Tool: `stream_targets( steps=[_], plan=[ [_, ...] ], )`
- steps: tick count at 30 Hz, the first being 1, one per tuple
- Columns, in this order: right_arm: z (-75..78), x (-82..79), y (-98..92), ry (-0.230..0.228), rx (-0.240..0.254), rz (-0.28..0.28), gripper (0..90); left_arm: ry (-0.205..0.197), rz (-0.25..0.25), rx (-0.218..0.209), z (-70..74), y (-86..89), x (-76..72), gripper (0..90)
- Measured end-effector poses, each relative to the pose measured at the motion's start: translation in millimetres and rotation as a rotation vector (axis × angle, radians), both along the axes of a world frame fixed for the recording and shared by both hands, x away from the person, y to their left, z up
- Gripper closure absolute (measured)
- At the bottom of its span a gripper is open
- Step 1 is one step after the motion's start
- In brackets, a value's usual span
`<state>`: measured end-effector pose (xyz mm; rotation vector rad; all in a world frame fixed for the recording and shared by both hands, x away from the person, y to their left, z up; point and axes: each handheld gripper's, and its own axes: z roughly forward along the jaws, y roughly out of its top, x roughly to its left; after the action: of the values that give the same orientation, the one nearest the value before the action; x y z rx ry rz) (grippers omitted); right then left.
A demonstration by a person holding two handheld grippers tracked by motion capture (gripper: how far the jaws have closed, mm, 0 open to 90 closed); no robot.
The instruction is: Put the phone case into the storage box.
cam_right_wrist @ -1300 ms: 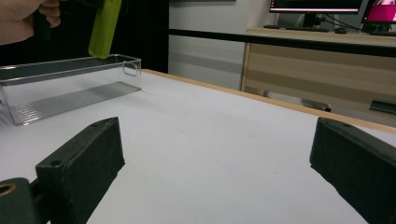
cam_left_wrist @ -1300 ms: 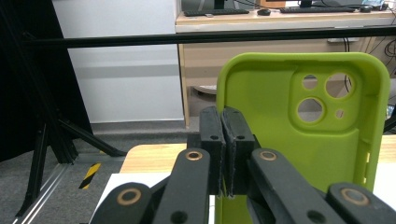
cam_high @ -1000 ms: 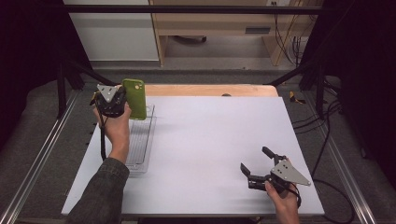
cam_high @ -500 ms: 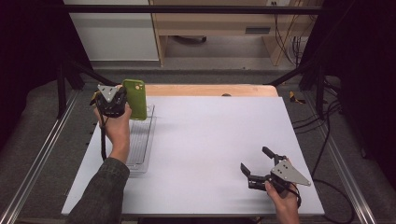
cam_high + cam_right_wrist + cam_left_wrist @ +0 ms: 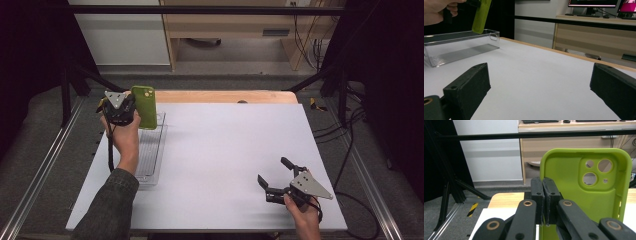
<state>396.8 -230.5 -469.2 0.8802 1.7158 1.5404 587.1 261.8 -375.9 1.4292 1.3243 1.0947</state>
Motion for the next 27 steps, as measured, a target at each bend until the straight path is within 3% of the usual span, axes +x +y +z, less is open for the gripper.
stream_targets(
  steps=[27],
  plan=[
    [-0.4,0.2,-0.6,0.002,0.002,-0.001,2.8,0.035,0.013,0.022,-11.3,-7.2,8.9,87.3]
  ],
)
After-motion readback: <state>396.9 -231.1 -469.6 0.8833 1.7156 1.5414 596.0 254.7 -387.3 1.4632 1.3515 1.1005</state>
